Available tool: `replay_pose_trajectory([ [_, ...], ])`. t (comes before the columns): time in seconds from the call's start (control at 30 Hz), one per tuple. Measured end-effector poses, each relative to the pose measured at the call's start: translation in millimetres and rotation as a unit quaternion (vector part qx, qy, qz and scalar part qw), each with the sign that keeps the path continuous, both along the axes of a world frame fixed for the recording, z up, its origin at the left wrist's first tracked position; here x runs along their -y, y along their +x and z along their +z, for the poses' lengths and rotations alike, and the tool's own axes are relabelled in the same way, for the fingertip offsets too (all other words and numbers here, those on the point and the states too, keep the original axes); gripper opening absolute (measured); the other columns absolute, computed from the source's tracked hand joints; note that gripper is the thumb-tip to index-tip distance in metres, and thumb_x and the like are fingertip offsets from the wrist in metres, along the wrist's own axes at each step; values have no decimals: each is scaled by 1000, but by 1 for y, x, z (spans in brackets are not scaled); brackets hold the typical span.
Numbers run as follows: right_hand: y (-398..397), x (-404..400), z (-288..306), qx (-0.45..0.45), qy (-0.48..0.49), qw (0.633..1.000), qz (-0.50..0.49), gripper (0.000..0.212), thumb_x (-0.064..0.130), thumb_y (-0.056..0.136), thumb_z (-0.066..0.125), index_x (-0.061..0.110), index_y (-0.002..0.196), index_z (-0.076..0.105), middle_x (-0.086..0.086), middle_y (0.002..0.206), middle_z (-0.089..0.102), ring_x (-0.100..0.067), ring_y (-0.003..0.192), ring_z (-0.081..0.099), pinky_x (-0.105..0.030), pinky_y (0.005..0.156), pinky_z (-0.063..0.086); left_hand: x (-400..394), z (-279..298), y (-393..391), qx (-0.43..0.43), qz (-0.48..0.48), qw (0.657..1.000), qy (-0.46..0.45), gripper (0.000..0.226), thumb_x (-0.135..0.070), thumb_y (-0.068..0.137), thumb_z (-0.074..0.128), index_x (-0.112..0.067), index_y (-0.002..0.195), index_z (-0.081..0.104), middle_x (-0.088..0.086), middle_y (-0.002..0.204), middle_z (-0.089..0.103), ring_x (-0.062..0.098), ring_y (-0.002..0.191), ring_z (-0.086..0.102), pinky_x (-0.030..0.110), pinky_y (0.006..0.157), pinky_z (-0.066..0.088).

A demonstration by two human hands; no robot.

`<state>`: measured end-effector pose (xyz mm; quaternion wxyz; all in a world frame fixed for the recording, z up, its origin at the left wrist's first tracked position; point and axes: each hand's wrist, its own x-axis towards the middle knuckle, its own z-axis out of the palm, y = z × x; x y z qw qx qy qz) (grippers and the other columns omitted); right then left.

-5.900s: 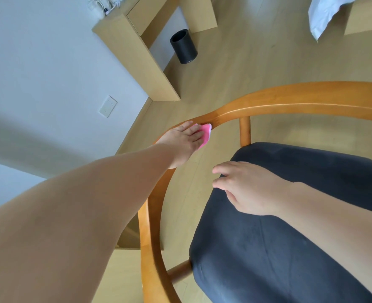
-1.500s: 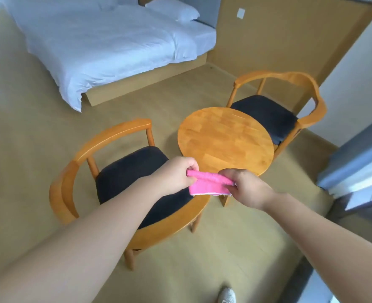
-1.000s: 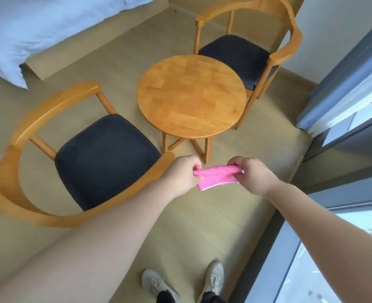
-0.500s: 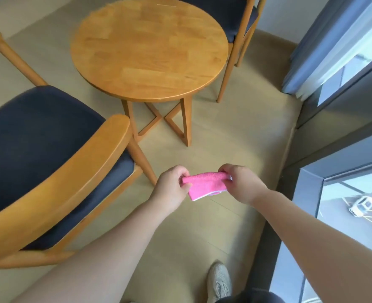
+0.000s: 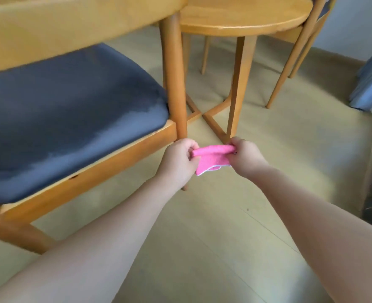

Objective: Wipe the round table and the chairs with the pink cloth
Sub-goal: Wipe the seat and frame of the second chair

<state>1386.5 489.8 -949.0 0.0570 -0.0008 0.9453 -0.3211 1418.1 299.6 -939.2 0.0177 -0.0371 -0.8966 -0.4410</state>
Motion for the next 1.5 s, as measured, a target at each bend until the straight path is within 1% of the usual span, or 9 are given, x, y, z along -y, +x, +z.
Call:
replay_pose_trajectory([
  [0.17, 9, 27, 17, -8, -23, 1000, 12, 20, 7, 79, 47, 24, 82, 57, 5, 72, 59, -16, 69, 58, -23, 51, 39, 24, 19, 25, -22, 32, 999, 4, 22, -6, 79, 61, -26, 87, 57, -3, 77, 66, 12, 71, 65, 33, 70, 55],
  [0.33, 2, 58, 40, -88, -62, 994, -14, 9, 14, 78, 50, 22, 75, 52, 5, 67, 59, -13, 65, 55, -25, 51, 36, 45, 53, 31, -65, 138, 988, 34, 34, -6, 74, 67, -27, 71, 40, -12, 56, 54, -4, 51, 52, 8, 52, 38],
  [0.6, 0, 72, 61, -147, -100, 980, -84, 7, 19, 85, 51, 22, 79, 48, 4, 65, 56, -18, 60, 51, -24, 48, 31, 48, 82, 28, -108, 169, 980, 11, 36, -12, 75, 72, -20, 59, 41, 1, 60, 54, 19, 57, 50, 35, 57, 47],
  [0.8, -11, 88, 55, -150, -239, 955, -96, 16, 16, 90, 61, 18, 104, 55, 8, 78, 61, -7, 66, 60, -18, 49, 42, 53, 82, 17, -125, 203, 971, -18, 33, -16, 74, 71, -21, 57, 43, -3, 62, 55, 8, 56, 50, 28, 54, 47],
  [0.9, -9, 101, 43, -173, -322, 926, -91, 50, 22, 87, 68, 20, 131, 43, 10, 97, 59, 0, 80, 60, -18, 66, 52, 53, 87, 8, -111, 190, 975, 5, 33, -13, 74, 71, -23, 57, 44, -4, 63, 58, 10, 58, 55, 33, 59, 55],
  [1.13, -11, 159, 32, -195, -280, 940, -22, 51, 37, 96, 45, 3, 132, 29, -20, 140, 36, -37, 128, 40, -54, 104, 38, 101, 106, 28, -129, 154, 977, -78, 14, -17, 83, 62, -26, 77, 53, -11, 71, 61, 5, 66, 62, 28, 64, 56],
  [1.27, -19, 169, 40, -202, -299, 932, -23, 69, 35, 97, 46, -7, 142, 14, -23, 149, 20, -36, 139, 24, -50, 114, 26, 125, 98, 55, -112, 163, 977, -78, 20, -13, 86, 54, -33, 82, 52, -10, 79, 62, 3, 71, 62, 23, 67, 55],
  [1.4, -28, 164, 50, -207, -286, 935, -22, 83, 35, 98, 48, 3, 151, -7, -14, 160, -4, -31, 146, 9, -27, 112, 12, 132, 106, 65, -126, 192, 972, -50, 22, -12, 87, 54, -34, 84, 53, -10, 81, 63, 1, 70, 62, 14, 62, 49],
  [1.5, -28, 166, 65, -234, -274, 933, -2, 86, 38, 97, 49, 8, 152, -10, -11, 160, -4, -33, 145, 14, -35, 112, 19, 132, 114, 68, -148, 207, 967, -28, 22, -11, 86, 57, -32, 86, 55, -11, 82, 63, -1, 71, 61, 10, 62, 48],
])
